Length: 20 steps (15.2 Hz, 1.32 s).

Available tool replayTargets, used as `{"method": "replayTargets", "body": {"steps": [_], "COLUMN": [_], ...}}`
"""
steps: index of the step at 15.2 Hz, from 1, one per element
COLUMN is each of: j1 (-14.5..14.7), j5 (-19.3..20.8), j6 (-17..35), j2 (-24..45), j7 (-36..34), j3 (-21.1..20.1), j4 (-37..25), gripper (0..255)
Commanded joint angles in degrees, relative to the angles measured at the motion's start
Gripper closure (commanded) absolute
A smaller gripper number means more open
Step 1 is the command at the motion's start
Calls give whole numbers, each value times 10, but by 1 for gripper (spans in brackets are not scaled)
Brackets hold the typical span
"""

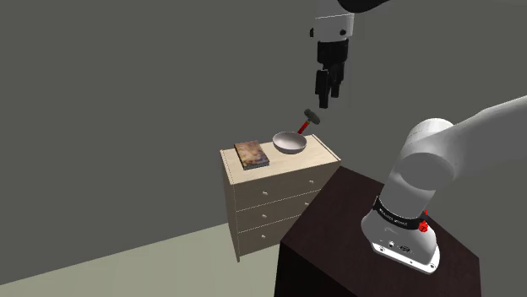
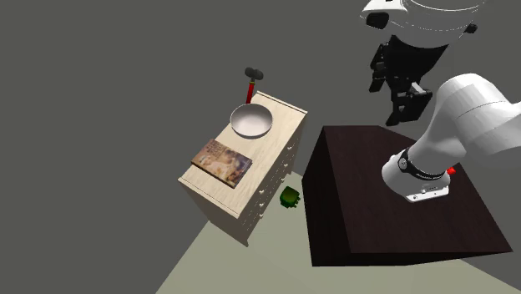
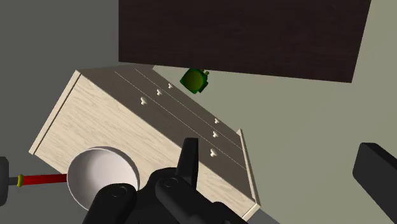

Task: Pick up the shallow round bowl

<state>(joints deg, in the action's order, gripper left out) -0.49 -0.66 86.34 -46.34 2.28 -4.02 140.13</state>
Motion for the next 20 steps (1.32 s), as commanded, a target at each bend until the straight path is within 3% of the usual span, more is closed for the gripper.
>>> {"method": "replayTargets", "body": {"steps": [1, 11, 20], "j1": [0, -30, -54], "j5": [0, 51, 85], "j6": [0, 192, 348], "j2": [0, 147, 332], "j7": [0, 51, 86], "j3": [0, 43, 77], "j4": [0, 44, 12], "gripper": [0, 0, 0]}}
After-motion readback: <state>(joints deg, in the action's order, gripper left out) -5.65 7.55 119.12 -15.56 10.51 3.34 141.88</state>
